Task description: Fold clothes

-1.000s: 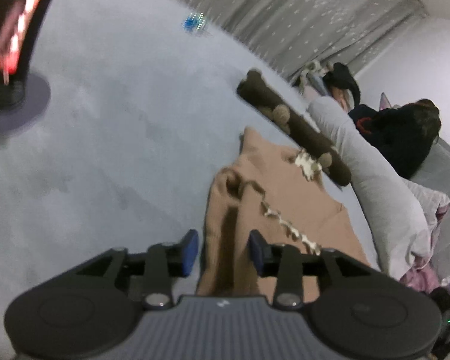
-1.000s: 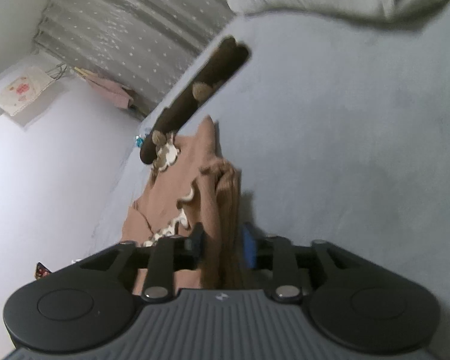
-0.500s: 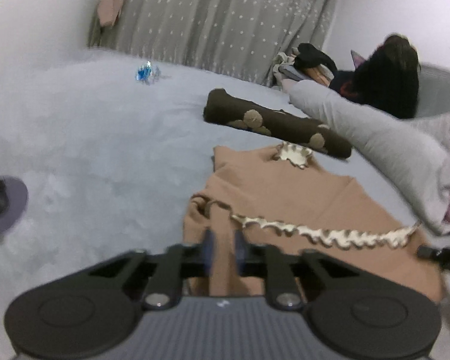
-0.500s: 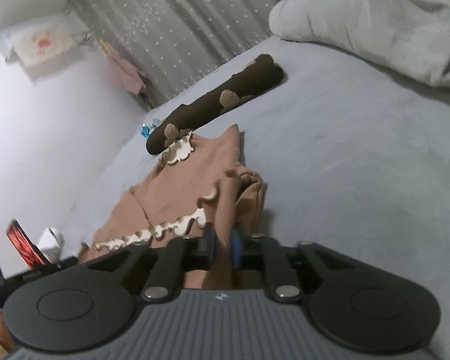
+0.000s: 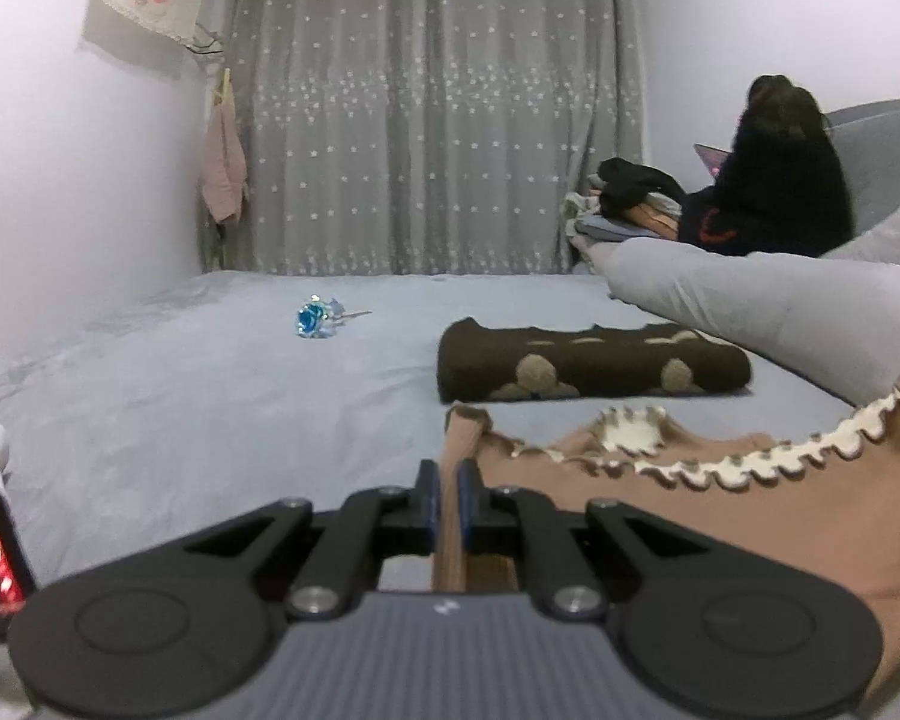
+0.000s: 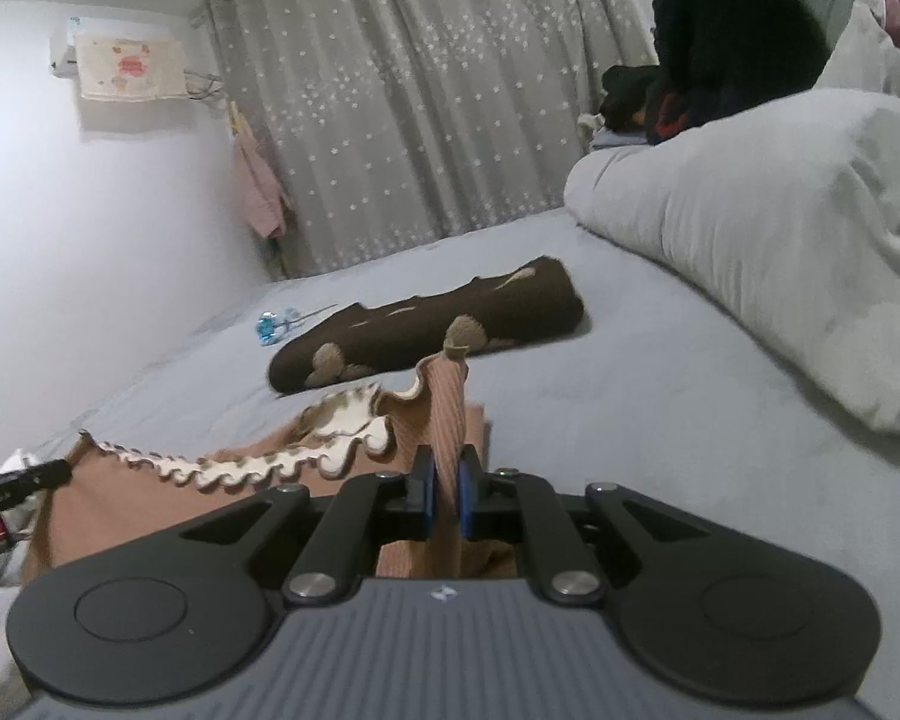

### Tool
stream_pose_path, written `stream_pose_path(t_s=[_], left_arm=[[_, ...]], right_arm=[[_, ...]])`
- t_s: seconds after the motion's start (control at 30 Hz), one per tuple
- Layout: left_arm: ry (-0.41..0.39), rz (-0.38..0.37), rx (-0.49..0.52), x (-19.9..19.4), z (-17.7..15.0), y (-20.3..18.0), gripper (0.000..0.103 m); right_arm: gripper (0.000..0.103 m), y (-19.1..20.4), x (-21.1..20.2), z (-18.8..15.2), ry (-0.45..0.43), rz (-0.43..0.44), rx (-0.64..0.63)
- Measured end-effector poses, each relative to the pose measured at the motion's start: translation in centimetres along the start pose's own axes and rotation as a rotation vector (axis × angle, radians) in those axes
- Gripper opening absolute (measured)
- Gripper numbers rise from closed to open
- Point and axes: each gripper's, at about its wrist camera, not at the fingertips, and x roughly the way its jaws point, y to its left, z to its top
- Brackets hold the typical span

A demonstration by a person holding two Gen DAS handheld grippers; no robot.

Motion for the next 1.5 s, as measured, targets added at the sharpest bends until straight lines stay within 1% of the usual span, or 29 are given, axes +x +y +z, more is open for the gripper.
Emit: stream_pose_path(t_s=[0.2, 0.37, 0.6, 0.63, 0.67, 0.7, 0.73, 0.83, 0.9, 0.93, 1.0, 1.03, 1.07, 1.1, 1.13, 1.17, 1.2, 1.23, 1.3, 1.33, 1.37, 1.5], left_arm=[[-0.016, 0.047, 0.01, 4.5, 1.5, -0.6, 0.007], [-0.027, 0.094, -0.005, 8.8, 2.2, -0.8, 0.007], [-0.012, 0.145, 0.039, 14.3, 2.6, -1.5, 0.007], [-0.005, 0.156, 0.044, 14.9, 2.7, -1.5, 0.003], [0.006, 0.178, 0.051, 15.7, 2.8, -1.5, 0.0], [0.023, 0.194, 0.049, 16.4, 2.8, -1.3, 0.0], [0.056, 0.196, 0.028, 17.1, 2.9, -0.8, 0.0], [0.165, 0.193, -0.036, 19.1, 2.6, 0.6, 0.0], [0.212, 0.178, -0.055, 19.7, 2.1, 0.9, 0.0], [0.224, 0.17, -0.056, 19.7, 2.0, 1.0, 0.0], [0.243, 0.154, -0.056, 19.7, 1.8, 1.0, 0.002], [0.234, 0.148, -0.056, 19.2, 2.0, 1.1, 0.003], [0.225, 0.141, -0.056, 18.7, 2.2, 1.1, 0.007], [0.217, 0.135, -0.055, 18.1, 2.4, 1.1, 0.015], [0.211, 0.13, -0.05, 17.5, 2.6, 1.0, 0.02], [0.206, 0.122, -0.045, 16.8, 2.9, 1.0, 0.031], [0.206, 0.109, -0.038, 16.0, 3.0, 0.9, 0.038], [0.213, 0.091, -0.031, 15.3, 3.0, 0.9, 0.041], [0.236, 0.053, -0.027, 13.8, 2.9, 1.0, 0.053], [0.253, 0.036, -0.035, 13.0, 2.7, 1.2, 0.055], [0.269, 0.02, -0.052, 12.2, 2.5, 1.4, 0.06], [0.338, -0.032, -0.159, 9.9, 1.9, 3.1, 0.068]], right_arm=[[0.008, -0.3, 4.8, 1.7, -0.006, -0.049, -0.053], [0.008, -0.6, 9.5, 2.8, -0.018, -0.101, -0.111], [0.008, 0.1, 15.5, 3.9, -0.009, -0.175, -0.216], [0.008, 0.2, 16.3, 4.0, -0.003, -0.184, -0.233], [0.008, 0.2, 17.0, 4.0, 0.01, -0.193, -0.251], [0.008, 0.2, 17.6, 4.0, 0.022, -0.202, -0.269], [0.008, 0.2, 18.3, 4.0, 0.035, -0.211, -0.288], [0.008, -0.3, 20.1, 3.4, 0.114, -0.222, -0.292], [0.008, -0.5, 20.9, 2.9, 0.174, -0.225, -0.289], [0.009, -0.5, 21.2, 2.7, 0.2, -0.227, -0.291], [0.01, -0.5, 20.9, 2.8, 0.212, -0.221, -0.28], [0.01, -0.4, 20.8, 2.9, 0.218, -0.218, -0.274], [0.013, -0.4, 20.3, 3.2, 0.22, -0.219, -0.256], [0.014, -0.4, 19.9, 3.4, 0.215, -0.218, -0.237], [0.018, -0.5, 19.1, 3.7, 0.208, -0.212, -0.212], [0.026, -0.6, 18.4, 4.0, 0.206, -0.204, -0.188], [0.03, -0.7, 17.5, 4.2, 0.21, -0.189, -0.163], [0.038, -0.7, 16.6, 4.4, 0.213, -0.173, -0.138], [0.04, -0.8, 14.9, 4.4, 0.22, -0.148, -0.118], [0.04, -0.9, 13.9, 4.4, 0.225, -0.137, -0.109], [0.04, -0.9, 13.0, 4.4, 0.23, -0.126, -0.101], [0.041, -1.1, 9.9, 3.7, 0.261, -0.086, -0.03]])
